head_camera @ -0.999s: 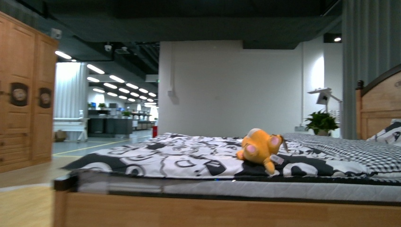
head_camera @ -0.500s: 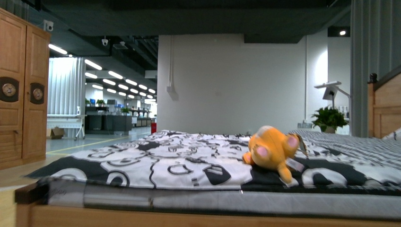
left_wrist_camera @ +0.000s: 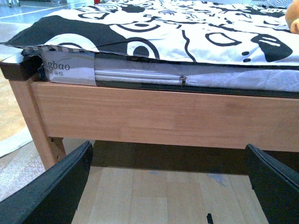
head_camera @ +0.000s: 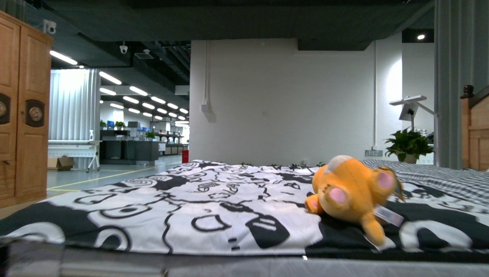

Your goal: Put away toys

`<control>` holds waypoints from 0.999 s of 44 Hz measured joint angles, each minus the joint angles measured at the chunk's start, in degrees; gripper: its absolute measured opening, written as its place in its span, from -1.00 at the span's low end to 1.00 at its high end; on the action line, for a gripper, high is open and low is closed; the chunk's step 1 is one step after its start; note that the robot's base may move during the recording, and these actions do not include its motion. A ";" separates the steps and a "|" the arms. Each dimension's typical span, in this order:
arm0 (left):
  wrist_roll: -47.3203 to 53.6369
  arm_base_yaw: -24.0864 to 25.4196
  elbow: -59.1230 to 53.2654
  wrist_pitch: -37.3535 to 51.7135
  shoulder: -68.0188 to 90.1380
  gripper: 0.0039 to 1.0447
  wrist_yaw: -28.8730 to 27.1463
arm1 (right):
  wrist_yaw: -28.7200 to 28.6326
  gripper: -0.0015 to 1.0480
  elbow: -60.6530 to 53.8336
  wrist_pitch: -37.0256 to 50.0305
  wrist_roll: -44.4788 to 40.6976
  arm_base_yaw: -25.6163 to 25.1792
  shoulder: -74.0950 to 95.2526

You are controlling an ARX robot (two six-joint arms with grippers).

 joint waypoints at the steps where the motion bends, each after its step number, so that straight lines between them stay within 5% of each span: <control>1: -0.02 0.00 0.00 0.00 0.00 0.88 0.04 | 0.02 0.88 0.00 0.00 0.02 0.00 0.00; 40: 0.00 0.02 0.00 0.00 0.07 0.88 0.02 | 0.02 0.88 0.00 0.04 0.02 0.00 0.00; 41: 0.00 0.02 0.00 0.00 0.04 0.88 0.02 | -0.94 0.88 0.02 -0.09 0.02 -0.20 0.13; 44: 0.00 0.02 0.00 0.00 0.04 0.88 0.00 | -15.50 0.88 1.84 -3.08 0.57 -5.09 4.37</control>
